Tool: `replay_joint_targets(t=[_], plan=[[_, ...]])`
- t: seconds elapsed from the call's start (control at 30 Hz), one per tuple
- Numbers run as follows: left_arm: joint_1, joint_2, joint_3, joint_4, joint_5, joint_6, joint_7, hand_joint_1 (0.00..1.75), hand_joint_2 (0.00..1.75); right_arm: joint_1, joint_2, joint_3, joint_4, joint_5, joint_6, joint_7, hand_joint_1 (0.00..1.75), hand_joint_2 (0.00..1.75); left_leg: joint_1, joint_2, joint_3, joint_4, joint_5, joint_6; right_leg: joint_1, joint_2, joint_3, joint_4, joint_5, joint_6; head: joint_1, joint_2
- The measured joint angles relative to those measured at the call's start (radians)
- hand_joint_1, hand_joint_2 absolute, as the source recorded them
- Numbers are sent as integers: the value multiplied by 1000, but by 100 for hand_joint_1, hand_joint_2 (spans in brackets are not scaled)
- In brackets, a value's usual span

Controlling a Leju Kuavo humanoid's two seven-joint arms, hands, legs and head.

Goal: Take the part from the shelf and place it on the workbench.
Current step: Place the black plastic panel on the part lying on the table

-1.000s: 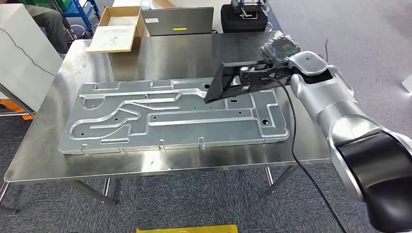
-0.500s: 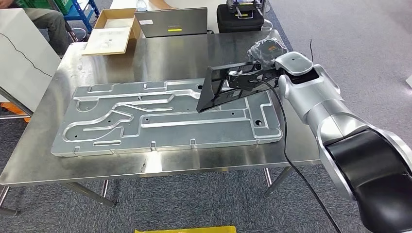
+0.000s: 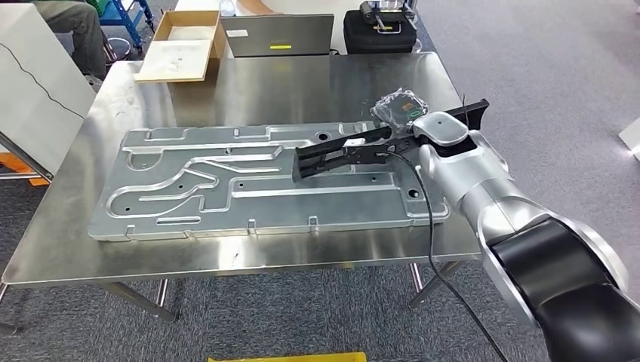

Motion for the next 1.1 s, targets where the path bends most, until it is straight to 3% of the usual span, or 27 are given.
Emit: replay_joint_targets(t=[0.07,0.1,0.13,0.2,0.27,0.33,0.43,0.47,0.53,0.57,0.6,0.63,0.7,0.77,0.93,1.0,1.07,1.1], plan=[[5,1,0,0,0,-4,-7,0,87,22,-15,0,9,-18,0,10,0,0,-3,0,0,0,-1,4,-1,0,-62,127,-51,3,0,0],[8,3,0,0,1,-6,-10,0,44,28,-23,-2,13,-30,7,14,0,0,-4,1,2,1,-1,5,-1,0,-76,153,-52,3,0,0],[10,4,0,0,3,-8,-11,0,0,30,-30,-5,16,-45,20,19,0,0,-6,1,4,1,-2,6,-1,0,-70,141,-36,1,0,0],[10,8,0,0,6,-8,-11,0,0,26,-41,-22,20,-88,73,26,0,0,-9,3,8,1,-3,5,2,-2,0,14,24,-10,0,0],[7,10,0,0,6,-8,-11,0,0,22,-50,-53,23,-147,158,26,0,0,-12,2,11,3,-6,-1,9,-6,65,-105,57,-25,0,0],[4,12,0,0,3,-9,-11,0,0,24,-58,-95,31,-213,258,20,0,0,-13,2,10,2,-5,-12,13,-7,75,-135,64,-33,0,0],[2,18,-1,0,0,-13,-11,0,0,24,-70,-154,40,-292,390,19,0,0,-14,1,-2,18,-16,-28,3,-5,75,-151,90,-38,0,0],[1,20,-1,0,0,-15,-11,0,0,21,-74,-172,41,-311,423,21,0,0,-13,0,-18,54,-42,-34,-2,-5,76,-157,96,-39,0,0],[-1,24,-1,0,0,-17,-10,0,0,17,-82,-209,44,-341,465,27,0,0,-5,-1,-73,180,-113,-45,-3,-6,75,-159,99,-40,0,0],[-1,25,-2,0,-1,-18,-10,0,0,15,-86,-228,45,-356,478,29,0,0,-1,-1,-100,243,-139,-50,-4,-6,74,-158,99,-40,0,0],[-1,25,-3,0,-2,-18,-10,0,0,15,-89,-246,46,-371,488,29,0,0,2,0,-115,278,-147,-53,-4,-5,73,-156,98,-40,0,0],[-2,25,-4,0,-3,-18,-10,0,0,13,-92,-264,46,-387,496,27,0,0,5,0,-112,275,-134,-56,-5,-4,73,-153,97,-38,0,0],[-6,25,-6,0,-8,-18,-11,0,0,8,-99,-297,46,-420,506,13,0,0,11,0,-56,159,-68,-58,-7,-3,72,-145,91,-31,0,0],[-11,26,-8,0,-12,-18,-14,0,0,-5,-109,-330,44,-460,509,-12,0,0,8,-2,1,43,-24,-52,-6,-1,68,-134,84,-20,0,0],[-20,25,-16,0,-14,-16,-21,0,0,-48,-135,-408,38,-514,512,-53,0,0,4,-5,10,10,-14,-15,-7,-1,58,-119,72,7,0,0],[-25,25,-19,0,-14,-16,-26,0,0,-59,-145,-428,35,-515,506,-57,0,0,4,-4,9,5,-9,-3,-9,-2,19,-34,18,12,0,0],[-26,24,-22,0,-13,-16,-30,0,0,-69,-155,-430,34,-458,488,-38,0,0,1,-5,7,5,-10,3,-8,-2,-47,103,-43,13,0,0],[-26,23,-23,0,-12,-16,-32,0,0,-75,-158,-415,34,-390,479,-16,0,0,-1,-5,7,6,-10,4,-8,-2,-72,150,-55,13,0,0]])
